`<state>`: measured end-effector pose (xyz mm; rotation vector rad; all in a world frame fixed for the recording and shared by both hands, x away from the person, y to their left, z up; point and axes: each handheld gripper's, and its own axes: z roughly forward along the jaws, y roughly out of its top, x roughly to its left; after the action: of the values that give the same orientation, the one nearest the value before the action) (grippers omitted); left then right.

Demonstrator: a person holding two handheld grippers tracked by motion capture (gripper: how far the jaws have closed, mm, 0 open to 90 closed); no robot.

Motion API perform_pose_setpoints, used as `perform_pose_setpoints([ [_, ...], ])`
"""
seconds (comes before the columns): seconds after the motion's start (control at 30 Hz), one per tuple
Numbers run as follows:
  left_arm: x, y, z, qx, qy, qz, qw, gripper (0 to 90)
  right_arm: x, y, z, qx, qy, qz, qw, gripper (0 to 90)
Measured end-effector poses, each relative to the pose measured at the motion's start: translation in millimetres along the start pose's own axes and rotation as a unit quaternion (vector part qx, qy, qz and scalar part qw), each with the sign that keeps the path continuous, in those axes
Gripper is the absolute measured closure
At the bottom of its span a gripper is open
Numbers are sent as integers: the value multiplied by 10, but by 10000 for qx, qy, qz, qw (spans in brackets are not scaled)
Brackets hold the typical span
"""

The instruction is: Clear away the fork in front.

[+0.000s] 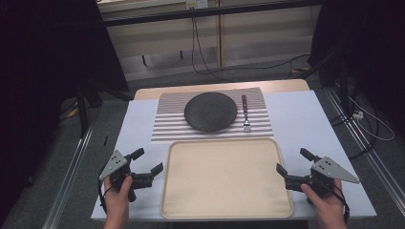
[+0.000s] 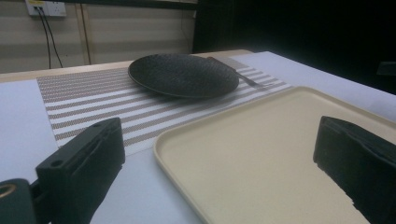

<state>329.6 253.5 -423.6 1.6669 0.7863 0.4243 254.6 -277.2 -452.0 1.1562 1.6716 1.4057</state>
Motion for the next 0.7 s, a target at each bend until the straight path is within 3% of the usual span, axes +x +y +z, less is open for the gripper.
perform_pose_setpoints([
  [0.7, 13, -7, -15, -3, 26, -17, 10000, 22, -39, 50, 103, 132, -72, -197, 9997, 8],
])
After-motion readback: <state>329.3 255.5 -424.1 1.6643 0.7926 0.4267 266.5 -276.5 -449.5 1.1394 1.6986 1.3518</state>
